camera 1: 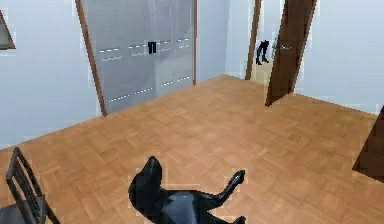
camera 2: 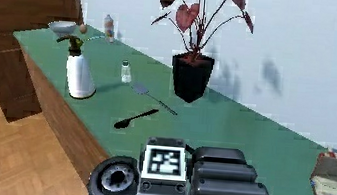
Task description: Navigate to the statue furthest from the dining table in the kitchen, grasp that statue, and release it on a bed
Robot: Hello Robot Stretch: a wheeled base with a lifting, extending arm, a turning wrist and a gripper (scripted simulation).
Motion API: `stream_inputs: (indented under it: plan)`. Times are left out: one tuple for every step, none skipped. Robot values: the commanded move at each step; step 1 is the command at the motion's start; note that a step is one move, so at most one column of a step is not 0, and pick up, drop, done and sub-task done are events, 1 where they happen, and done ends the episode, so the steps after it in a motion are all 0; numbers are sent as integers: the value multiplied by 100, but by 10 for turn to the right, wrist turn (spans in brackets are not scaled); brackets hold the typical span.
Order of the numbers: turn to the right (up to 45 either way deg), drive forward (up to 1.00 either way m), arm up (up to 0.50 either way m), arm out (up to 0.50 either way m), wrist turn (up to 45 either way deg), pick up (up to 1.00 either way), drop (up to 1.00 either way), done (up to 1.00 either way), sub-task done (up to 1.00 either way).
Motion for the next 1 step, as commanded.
stream_inputs:
  plan:
    - [0,30,0,0,0,0,0,0,0]
